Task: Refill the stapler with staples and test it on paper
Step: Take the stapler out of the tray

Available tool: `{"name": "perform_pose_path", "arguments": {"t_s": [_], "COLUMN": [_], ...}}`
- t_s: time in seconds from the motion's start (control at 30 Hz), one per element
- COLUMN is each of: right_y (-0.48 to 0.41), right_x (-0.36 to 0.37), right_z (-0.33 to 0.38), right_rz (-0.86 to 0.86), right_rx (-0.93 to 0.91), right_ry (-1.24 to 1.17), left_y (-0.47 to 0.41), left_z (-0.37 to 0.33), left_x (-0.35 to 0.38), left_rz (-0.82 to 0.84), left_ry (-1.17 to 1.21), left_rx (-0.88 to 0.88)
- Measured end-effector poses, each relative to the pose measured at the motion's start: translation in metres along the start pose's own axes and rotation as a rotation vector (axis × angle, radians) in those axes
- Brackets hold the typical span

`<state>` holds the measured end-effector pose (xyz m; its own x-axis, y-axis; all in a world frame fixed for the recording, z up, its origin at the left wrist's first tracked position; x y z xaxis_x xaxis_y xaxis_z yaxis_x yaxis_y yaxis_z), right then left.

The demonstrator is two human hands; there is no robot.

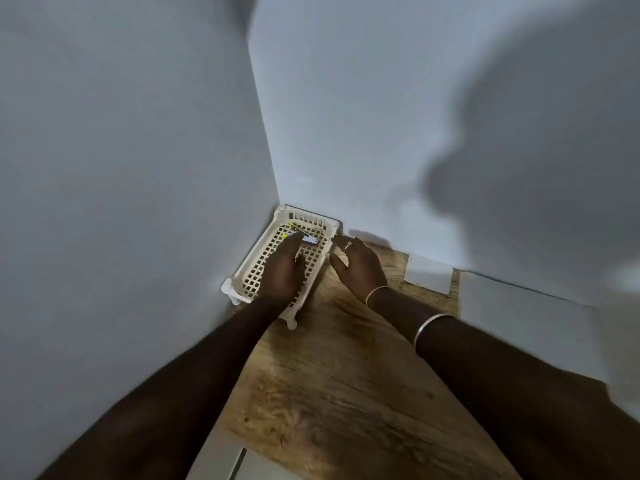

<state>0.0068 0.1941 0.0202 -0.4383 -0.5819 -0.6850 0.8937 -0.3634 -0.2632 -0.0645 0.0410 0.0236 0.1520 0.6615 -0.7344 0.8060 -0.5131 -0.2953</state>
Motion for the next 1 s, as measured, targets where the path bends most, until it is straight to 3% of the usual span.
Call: {"name": "perform_pose_path", "arguments": {"t_s": [0.27,0.43,0.63,1.0], "right_y": [-0.049,-0.067,-0.077,-0.069], "right_x": [0.045,0.07,0.087,0.08], "right_z": [0.002,-0.006,-0.006,-0.005], "right_rz": [0.115,0.152,0.156,0.078], "right_rx": [-0.085,-0.113,-0.097,-0.04], "right_ry": [0.179,0.302,0.442,0.404], "left_y": [-0.042,-0.056,-0.06,-0.068], "left_z": [0.04,0.053,0.056,0.07], "left_x": [-0.003,0.006,0.009,0.014], "left_rz": [0.055,0.127,0.048,0.08], "left_ry": [-0.127,-0.082,-0.119,-0.169], "left_rx": [-0.078,-0.109,-0.087,-0.175]}}
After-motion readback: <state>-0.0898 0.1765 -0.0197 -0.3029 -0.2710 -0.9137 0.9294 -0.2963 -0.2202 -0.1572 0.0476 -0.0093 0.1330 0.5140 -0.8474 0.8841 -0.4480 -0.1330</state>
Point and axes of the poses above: each hand's wrist, its own y-axis away from the middle knuckle, its own x-axis out of the palm, z = x × y, the point moved 8 cm from there along -y, towards the middle knuckle, and after that the axes turned 5 degrees about -y, right-handed, at the moved point
